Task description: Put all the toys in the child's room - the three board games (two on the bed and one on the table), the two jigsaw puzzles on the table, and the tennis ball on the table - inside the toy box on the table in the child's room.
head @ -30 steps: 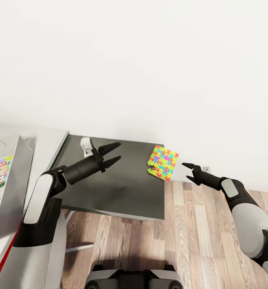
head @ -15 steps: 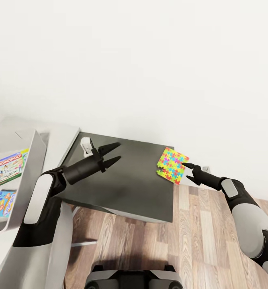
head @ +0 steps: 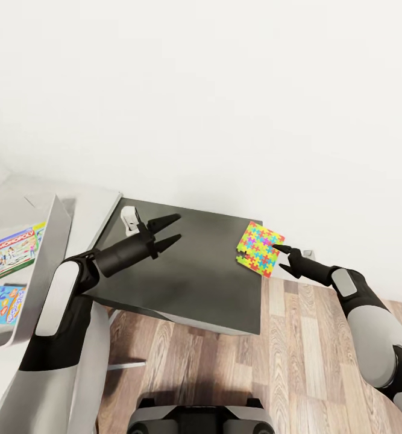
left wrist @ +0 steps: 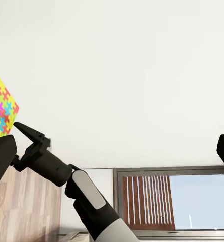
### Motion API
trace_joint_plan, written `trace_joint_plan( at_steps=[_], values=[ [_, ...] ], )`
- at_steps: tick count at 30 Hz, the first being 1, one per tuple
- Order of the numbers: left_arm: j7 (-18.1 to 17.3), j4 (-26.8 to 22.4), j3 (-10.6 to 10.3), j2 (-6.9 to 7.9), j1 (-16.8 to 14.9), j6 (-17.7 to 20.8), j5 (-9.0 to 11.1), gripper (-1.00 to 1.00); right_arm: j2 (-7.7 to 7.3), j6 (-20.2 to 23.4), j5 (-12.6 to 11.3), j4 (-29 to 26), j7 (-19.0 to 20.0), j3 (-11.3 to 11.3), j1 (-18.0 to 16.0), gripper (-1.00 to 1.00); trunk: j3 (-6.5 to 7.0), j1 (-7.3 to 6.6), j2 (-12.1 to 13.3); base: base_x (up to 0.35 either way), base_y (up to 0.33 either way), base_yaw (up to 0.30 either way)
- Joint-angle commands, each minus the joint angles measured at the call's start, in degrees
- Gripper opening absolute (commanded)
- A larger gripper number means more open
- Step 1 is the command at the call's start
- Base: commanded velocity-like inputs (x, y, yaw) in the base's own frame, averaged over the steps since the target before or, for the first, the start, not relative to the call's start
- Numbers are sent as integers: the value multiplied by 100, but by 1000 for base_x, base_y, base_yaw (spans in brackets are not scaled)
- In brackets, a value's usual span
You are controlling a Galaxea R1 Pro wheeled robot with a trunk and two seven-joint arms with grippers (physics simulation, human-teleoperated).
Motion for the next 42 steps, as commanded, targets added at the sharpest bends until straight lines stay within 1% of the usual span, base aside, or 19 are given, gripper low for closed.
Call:
trace_joint_plan(
  at_steps=[1,10,24,42],
  values=[
    [31,-2,4,-1,-4,20,32,100,4,33,12,1,15,-30,-5,100,-7,3,-9,0,0,9],
    [31,-1,4,1,-3,20,32,100,8,31,12,1,15,-29,-5,100,-7,3,-9,0,0,12],
    [31,-4,4,3,-1,20,32,100,3,31,12,1,15,-34,-5,100,-7,3,-9,0,0,82],
    [31,-3,-13,0,-3,20,32,100,17,37,12,1,15,-37,-5,100,-7,3,-9,0,0,12]
  ],
)
